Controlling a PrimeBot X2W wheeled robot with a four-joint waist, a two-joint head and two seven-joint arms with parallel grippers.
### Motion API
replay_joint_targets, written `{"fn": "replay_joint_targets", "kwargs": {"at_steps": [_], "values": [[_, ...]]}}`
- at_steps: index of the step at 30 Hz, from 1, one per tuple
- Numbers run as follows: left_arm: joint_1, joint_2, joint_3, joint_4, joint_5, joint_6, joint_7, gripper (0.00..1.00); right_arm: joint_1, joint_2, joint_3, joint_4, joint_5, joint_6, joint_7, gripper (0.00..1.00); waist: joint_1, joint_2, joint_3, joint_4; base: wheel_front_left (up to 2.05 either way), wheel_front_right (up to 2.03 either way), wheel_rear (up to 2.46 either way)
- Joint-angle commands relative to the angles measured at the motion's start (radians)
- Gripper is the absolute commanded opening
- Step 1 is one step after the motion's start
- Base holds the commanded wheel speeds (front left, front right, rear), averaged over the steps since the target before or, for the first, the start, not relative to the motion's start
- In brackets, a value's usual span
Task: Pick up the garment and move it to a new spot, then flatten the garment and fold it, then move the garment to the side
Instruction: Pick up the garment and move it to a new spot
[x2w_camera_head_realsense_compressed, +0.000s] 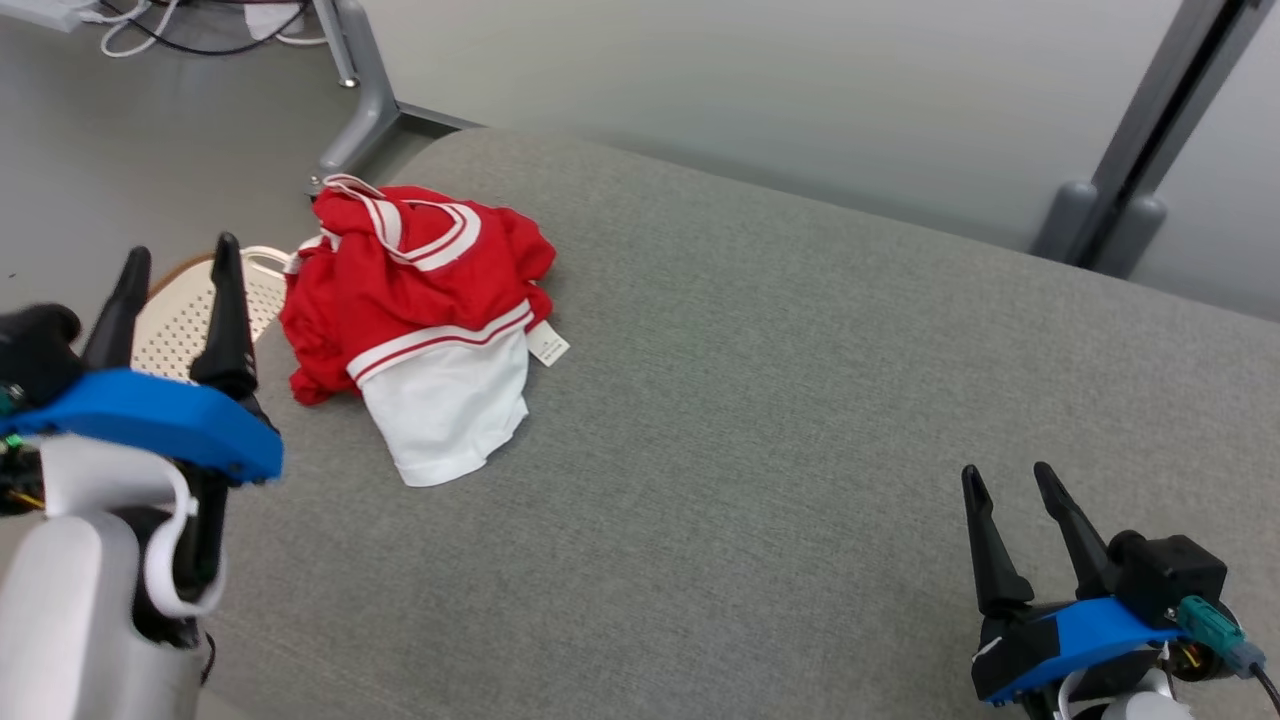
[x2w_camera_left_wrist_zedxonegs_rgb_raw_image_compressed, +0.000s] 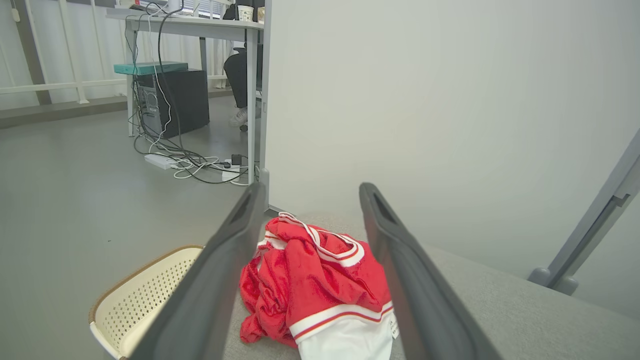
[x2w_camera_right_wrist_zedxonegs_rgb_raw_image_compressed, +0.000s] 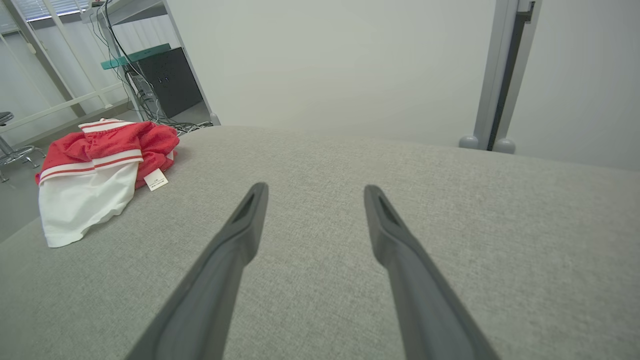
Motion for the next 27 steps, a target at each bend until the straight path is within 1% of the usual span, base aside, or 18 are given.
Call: {"fn": "replay_joint_targets", "kwargs": {"at_steps": [1, 3, 6, 9, 14, 17, 22, 24, 26, 27], "values": [[-0.052, 0.004, 0.02, 0.023, -0.031, -0.006, 0.028, 1.0, -0.014, -0.007, 0.001, -0.009, -0.006, 0.0, 0.004, 1.0, 0.0, 0.0, 0.017, -0.013, 0.0, 0.0, 0.0], [-0.108, 0.014, 0.042, 0.073, -0.074, -0.015, 0.078, 1.0, -0.025, -0.007, 0.008, -0.022, -0.016, 0.0, 0.014, 1.0, 0.0, 0.0, 0.047, -0.04, 0.0, 0.0, 0.0], [-0.19, 0.038, 0.07, 0.154, -0.123, -0.018, 0.149, 1.0, -0.044, -0.007, 0.015, -0.046, -0.038, 0.0, 0.033, 1.0, 0.0, 0.0, 0.099, -0.087, 0.0, 0.0, 0.0], [-0.263, 0.081, 0.096, 0.223, -0.142, -0.006, 0.206, 1.0, -0.061, -0.007, 0.018, -0.08, -0.064, 0.0, 0.054, 1.0, 0.0, 0.0, 0.159, -0.137, 0.0, 0.0, 0.0], [-0.323, 0.142, 0.128, 0.324, -0.155, 0.017, 0.277, 1.0, -0.085, -0.007, 0.019, -0.141, -0.096, 0.0, 0.087, 1.0, 0.0, 0.0, 0.249, -0.211, 0.0, 0.0, 0.0], [-0.332, 0.167, 0.132, 0.376, -0.163, 0.024, 0.332, 1.0, -0.089, -0.006, 0.018, -0.168, -0.109, 0.0, 0.1, 1.0, 0.0, 0.0, 0.294, -0.247, 0.0, 0.0, 0.0], [-0.304, 0.191, 0.144, 0.427, -0.171, 0.046, 0.369, 1.0, -0.092, -0.007, 0.017, -0.2, -0.105, 0.0, 0.107, 1.0, 0.0, 0.0, 0.332, -0.3, 0.0, 0.0, 0.0], [-0.287, 0.193, 0.142, 0.444, -0.172, 0.058, 0.384, 1.0, -0.094, -0.006, 0.018, -0.211, -0.103, 0.0, 0.11, 1.0, 0.0, 0.0, 0.341, -0.317, 0.0, 0.0, 0.0], [-0.273, 0.18, 0.144, 0.467, -0.189, 0.065, 0.417, 1.0, -0.094, -0.006, 0.018, -0.222, -0.104, 0.0, 0.113, 1.0, 0.0, 0.0, 0.347, -0.329, 0.0, 0.0, 0.0], [-0.265, 0.177, 0.141, 0.476, -0.195, 0.067, 0.436, 0.39, -0.093, -0.006, 0.016, -0.226, -0.104, 0.0, 0.113, 1.0, 0.0, 0.0, 0.349, -0.334, 0.0, 0.0, 0.0]]}}
